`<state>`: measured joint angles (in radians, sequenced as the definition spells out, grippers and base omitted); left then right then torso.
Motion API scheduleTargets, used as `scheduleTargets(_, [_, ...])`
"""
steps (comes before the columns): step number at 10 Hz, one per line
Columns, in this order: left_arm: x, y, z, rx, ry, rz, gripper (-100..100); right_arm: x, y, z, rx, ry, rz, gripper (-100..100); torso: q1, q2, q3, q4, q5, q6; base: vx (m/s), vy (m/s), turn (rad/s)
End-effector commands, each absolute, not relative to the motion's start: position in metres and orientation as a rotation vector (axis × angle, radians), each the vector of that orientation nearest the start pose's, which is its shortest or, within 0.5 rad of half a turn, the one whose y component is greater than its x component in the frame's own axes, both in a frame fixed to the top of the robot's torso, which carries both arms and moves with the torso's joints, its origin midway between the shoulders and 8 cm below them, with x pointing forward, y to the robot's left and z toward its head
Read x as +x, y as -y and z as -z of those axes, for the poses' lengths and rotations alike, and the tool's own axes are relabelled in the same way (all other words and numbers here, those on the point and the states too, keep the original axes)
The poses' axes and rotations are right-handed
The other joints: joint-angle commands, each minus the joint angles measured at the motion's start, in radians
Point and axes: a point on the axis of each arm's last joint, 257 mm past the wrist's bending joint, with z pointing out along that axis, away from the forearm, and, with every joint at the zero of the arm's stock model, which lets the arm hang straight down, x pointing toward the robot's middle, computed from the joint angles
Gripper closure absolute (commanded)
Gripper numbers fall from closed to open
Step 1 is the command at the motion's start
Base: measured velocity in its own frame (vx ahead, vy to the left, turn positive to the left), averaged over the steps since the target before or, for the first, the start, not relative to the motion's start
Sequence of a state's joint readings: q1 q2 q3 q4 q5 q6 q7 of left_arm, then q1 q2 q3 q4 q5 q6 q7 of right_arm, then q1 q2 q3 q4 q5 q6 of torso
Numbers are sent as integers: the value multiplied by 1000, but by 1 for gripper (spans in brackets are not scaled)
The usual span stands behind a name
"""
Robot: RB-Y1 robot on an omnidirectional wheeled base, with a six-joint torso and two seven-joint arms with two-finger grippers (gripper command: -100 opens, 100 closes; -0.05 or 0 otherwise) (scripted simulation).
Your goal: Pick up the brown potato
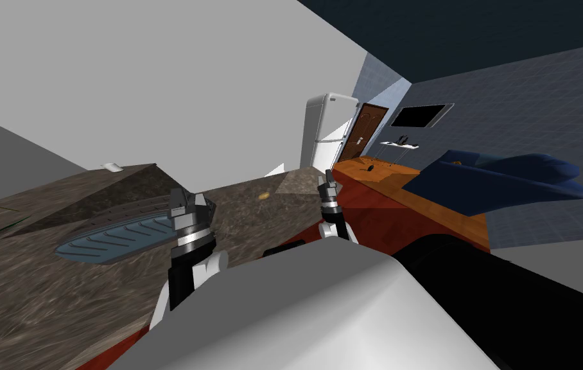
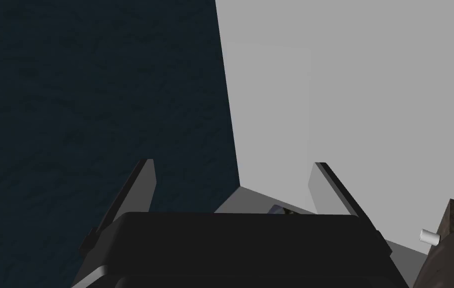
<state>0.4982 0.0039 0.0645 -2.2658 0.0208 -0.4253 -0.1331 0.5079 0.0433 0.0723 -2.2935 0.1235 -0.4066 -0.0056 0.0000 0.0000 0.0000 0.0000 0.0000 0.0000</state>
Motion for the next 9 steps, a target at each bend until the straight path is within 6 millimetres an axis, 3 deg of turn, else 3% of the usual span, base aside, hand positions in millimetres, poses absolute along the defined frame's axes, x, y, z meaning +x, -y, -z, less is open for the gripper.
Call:
scheduleTargets(1, [360,-303,-4,-662,-716,1117,-100,361,250,-10,692,-707,-1275,0,0,0,0,0,0,0,-16,-14,4])
scheduleTargets(9, [428,-276,19,-661,-876,1184,-100,361,250,-10,692,-707,-1275,0,-4,4,2,1,-1,0,-61,-52,8])
